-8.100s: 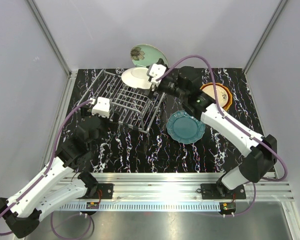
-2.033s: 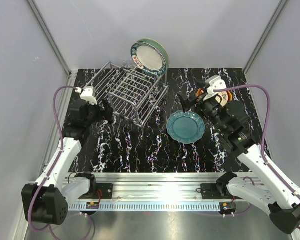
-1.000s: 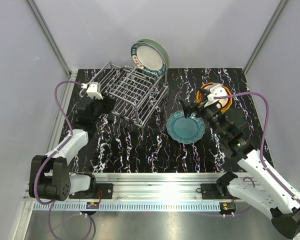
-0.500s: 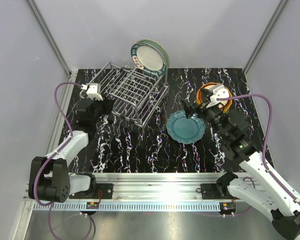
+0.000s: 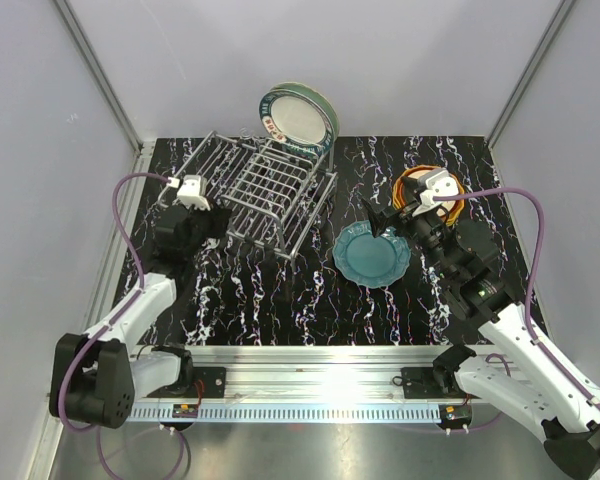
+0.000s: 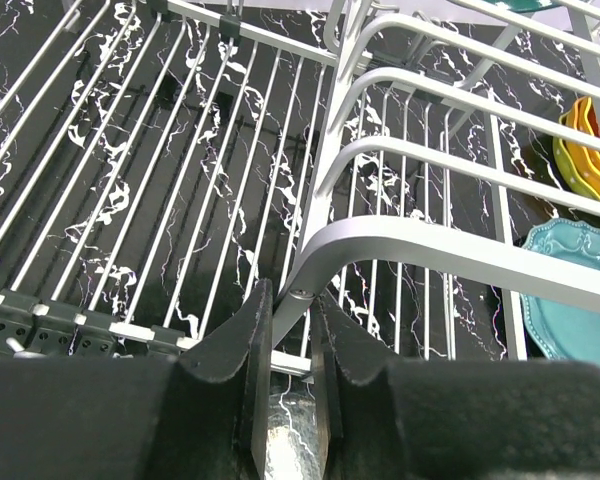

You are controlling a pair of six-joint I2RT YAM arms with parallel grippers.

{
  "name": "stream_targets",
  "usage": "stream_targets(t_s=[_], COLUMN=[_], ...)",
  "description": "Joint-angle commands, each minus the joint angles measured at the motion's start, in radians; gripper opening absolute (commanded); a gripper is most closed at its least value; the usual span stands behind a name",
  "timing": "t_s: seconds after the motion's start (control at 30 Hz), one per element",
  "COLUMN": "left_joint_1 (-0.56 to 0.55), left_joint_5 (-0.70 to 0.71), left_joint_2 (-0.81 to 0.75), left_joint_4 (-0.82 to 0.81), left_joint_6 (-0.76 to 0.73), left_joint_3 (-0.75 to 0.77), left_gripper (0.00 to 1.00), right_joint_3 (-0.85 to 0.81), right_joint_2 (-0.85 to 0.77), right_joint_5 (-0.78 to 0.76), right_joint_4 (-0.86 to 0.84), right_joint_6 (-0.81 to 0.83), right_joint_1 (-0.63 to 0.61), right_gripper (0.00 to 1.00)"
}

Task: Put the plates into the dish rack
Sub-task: Move the dish rack

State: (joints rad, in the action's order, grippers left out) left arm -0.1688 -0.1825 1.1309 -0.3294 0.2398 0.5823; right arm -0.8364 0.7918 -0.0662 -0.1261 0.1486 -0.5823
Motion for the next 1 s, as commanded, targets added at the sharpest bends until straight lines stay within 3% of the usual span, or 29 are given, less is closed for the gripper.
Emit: stream_targets(t_s=[0.0, 0.97], left_joint_1=[-0.014, -0.052], left_joint_5=[0.012, 0.107], left_joint_2=[-0.045, -0.234], left_joint_4=[0.004, 0.247], left_joint_6=[0.015, 0.021], left_joint_3=[0.005, -0.053], left_gripper=[0.07, 0.06], right_joint_3=[-0.001, 0.007], right_joint_2=[-0.009, 0.017], right_joint_5=[-0.004, 0.016], right_joint_4=[-0.021, -0.046], right_joint_6=[-0.009, -0.023], right_joint_1=[0.001, 0.001], right_gripper=[0.96, 0.96])
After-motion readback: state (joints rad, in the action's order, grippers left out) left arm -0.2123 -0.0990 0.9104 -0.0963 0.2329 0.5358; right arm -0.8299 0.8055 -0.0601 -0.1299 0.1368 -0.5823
